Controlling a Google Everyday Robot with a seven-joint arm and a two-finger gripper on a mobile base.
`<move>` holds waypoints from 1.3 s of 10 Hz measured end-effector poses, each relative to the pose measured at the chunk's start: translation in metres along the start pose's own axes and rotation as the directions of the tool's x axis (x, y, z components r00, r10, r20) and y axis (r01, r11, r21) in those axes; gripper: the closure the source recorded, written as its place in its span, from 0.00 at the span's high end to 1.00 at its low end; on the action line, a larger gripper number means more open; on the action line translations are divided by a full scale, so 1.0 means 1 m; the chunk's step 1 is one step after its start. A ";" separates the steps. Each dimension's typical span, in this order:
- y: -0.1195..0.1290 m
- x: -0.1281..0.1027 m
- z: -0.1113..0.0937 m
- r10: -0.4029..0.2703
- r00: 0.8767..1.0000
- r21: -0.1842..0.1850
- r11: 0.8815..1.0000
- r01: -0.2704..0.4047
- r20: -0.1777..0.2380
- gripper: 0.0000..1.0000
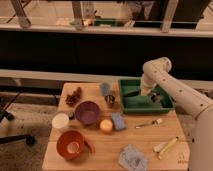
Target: Place brush in tray
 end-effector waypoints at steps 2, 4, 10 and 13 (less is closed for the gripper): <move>0.001 0.000 0.004 0.013 1.000 -0.013 1.000 -0.013 0.006 0.09; 0.002 0.001 0.006 0.022 1.000 -0.024 0.999 -0.022 0.011 0.29; 0.010 0.002 0.001 0.013 0.999 -0.035 0.999 -0.011 0.033 0.80; 0.014 0.000 -0.003 0.009 0.999 -0.041 0.999 -0.008 0.037 0.80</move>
